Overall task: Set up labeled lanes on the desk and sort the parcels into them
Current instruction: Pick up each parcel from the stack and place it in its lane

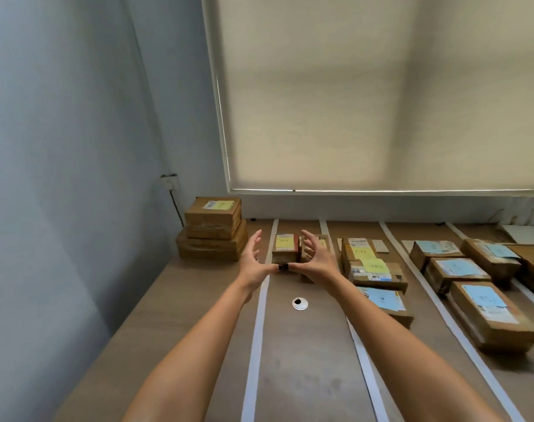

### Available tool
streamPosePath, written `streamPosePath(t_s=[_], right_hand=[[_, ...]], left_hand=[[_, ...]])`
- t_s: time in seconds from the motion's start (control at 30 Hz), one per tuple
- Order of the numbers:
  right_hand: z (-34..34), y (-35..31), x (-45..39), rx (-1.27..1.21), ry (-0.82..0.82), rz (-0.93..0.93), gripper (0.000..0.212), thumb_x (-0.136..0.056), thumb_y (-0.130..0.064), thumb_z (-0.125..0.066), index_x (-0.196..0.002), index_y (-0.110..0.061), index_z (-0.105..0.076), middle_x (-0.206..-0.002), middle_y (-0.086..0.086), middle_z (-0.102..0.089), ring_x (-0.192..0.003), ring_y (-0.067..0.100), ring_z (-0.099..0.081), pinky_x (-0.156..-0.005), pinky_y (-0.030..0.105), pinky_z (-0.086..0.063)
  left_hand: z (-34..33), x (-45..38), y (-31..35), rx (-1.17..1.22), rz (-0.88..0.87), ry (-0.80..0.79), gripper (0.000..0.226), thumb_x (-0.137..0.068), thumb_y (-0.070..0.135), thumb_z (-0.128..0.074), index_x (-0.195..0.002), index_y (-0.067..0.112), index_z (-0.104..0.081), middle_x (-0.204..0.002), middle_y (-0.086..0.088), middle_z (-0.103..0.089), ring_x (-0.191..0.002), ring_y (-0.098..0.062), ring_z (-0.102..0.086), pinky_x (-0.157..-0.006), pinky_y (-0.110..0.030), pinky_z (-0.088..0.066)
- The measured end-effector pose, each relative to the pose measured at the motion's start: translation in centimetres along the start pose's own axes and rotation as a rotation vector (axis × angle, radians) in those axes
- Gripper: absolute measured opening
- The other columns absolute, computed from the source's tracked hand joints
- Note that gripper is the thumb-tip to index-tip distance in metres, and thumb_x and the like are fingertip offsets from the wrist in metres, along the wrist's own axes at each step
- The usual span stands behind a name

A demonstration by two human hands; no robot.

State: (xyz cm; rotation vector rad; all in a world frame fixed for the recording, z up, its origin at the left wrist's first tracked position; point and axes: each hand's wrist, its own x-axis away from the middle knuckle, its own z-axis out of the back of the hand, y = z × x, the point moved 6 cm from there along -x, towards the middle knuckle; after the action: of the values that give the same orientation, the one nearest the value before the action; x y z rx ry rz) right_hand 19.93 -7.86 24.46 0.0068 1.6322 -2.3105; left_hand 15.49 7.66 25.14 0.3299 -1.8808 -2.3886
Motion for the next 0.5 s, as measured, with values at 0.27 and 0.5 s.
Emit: streamPosePath(t_s=[0.27,0.5], right_hand=[[-7.4,-2.5,-4.0,-0.047,0.002,-0.028,0.098,-0.068,-0.019,-0.083,-0.145,-0.026,-0.024,-0.148,0.016,-0.032,-0.136,0.033,-0.034,-0.109,0.041,-0.036],[-11.4,-2.5,-7.1,-0.096,0.013,-0.053,0.102,-0.069,-0.017,-0.082,-0.147,-0.027,-0.016,-0.148,0.016,-0.031,-0.135,0.034,-0.034,-0.105,0.041,-0.037]], left_hand=[[9.0,-3.9,-1.6,-0.023,-0.006,-0.008,0.089,-0.074,-0.004,-0.072,-0.144,0.028,-0.028,-0.151,-0.006,-0.029,-0.138,-0.029,-0.029,-0.106,-0.039,-0.034],[14.2,-6.3,-3.5,-0.042,0.027,0.041,0.085,-0.077,-0.005,-0.068,-0.144,0.027,-0.027,-0.151,-0.006,-0.028,-0.138,-0.028,-0.03,-0.109,-0.041,-0.033]])
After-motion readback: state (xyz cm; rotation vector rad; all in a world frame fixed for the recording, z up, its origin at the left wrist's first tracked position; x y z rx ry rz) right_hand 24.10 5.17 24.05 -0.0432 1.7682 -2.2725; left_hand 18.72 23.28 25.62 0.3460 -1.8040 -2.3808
